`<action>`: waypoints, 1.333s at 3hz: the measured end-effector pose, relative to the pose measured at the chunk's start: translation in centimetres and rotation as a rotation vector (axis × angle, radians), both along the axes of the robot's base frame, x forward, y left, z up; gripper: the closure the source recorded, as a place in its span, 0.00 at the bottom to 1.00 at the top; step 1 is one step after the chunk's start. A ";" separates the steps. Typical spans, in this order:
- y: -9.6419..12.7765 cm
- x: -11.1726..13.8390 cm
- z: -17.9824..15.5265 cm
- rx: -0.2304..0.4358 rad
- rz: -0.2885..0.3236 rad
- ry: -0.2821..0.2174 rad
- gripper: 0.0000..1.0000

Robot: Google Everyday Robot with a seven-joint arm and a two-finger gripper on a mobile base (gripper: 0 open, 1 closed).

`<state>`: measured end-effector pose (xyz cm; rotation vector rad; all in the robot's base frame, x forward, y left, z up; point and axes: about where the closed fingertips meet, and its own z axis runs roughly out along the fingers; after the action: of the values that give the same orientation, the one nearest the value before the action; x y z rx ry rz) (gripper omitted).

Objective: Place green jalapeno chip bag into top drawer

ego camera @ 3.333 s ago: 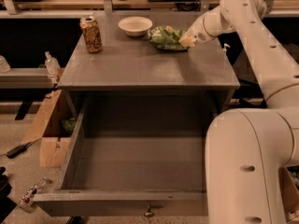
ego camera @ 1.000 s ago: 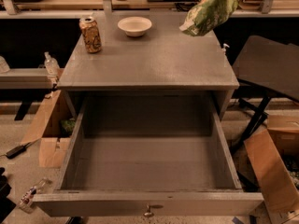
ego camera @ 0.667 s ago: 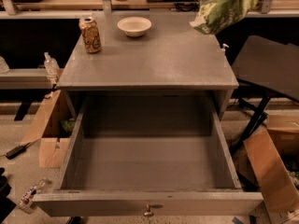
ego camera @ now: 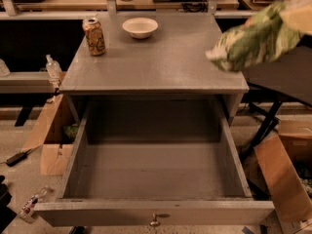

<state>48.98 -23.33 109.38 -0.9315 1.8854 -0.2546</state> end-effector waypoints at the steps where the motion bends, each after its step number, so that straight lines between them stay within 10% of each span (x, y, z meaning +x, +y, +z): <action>1: 0.4 -2.0 -9.7 0.049 0.003 0.178 1.00; 3: 1.9 -0.6 -24.8 0.103 0.081 0.459 0.81; 4: 2.0 -0.4 -25.2 0.103 0.085 0.466 0.58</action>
Offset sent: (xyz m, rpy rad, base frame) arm -0.0235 0.0243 -0.2994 0.1509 0.5749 0.1055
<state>48.53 -21.34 84.13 -1.0620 2.2487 0.1241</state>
